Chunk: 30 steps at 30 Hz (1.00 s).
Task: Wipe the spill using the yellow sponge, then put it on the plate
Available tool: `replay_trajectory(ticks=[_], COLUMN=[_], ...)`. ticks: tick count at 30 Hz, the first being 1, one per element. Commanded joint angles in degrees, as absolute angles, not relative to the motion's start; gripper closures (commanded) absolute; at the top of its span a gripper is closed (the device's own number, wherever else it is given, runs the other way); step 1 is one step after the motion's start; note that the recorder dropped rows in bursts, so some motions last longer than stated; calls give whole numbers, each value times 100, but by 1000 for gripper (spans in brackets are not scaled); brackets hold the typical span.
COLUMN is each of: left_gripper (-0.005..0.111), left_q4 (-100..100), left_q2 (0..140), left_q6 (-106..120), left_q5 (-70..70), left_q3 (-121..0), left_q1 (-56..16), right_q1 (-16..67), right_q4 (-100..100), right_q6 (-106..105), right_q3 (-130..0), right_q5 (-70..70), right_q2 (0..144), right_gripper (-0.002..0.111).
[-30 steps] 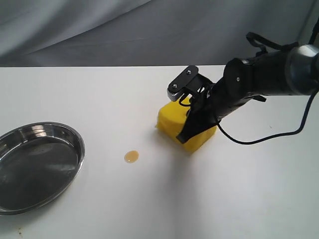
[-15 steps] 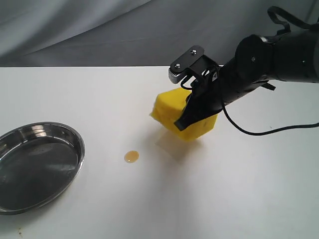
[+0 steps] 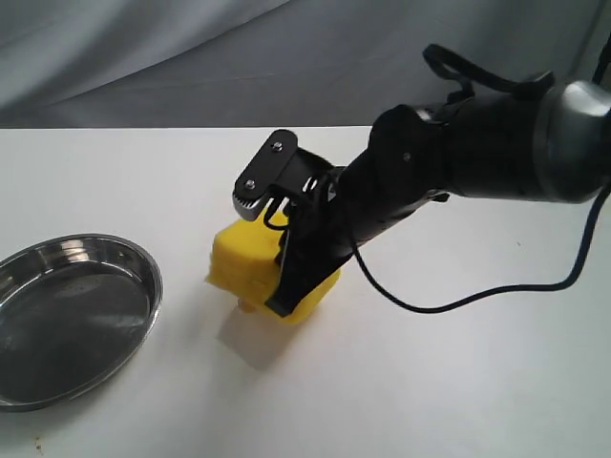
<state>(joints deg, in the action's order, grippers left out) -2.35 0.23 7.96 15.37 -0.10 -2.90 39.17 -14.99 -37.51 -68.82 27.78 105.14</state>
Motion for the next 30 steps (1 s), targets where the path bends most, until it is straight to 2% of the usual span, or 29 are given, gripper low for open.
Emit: replay_trajectory(ticks=[1, 12, 30], left_gripper=[107, 107, 107], left_q4=[-247, -247, -247], left_q2=[0, 0, 0], left_q6=[802, 802, 802], left_q5=[1495, 1495, 1495], left_q3=[0, 0, 0], left_q1=[-285, -285, -285], right_q1=[4200, 4463, 4452], right_q4=[-1539, -1028, 1585], right_q6=[-3878, -4111, -954], right_q3=[-6879, -6879, -6879], right_q5=[2811, 2797, 2563], right_q2=[10784, 11309, 11442], right_gripper=[108, 108, 108])
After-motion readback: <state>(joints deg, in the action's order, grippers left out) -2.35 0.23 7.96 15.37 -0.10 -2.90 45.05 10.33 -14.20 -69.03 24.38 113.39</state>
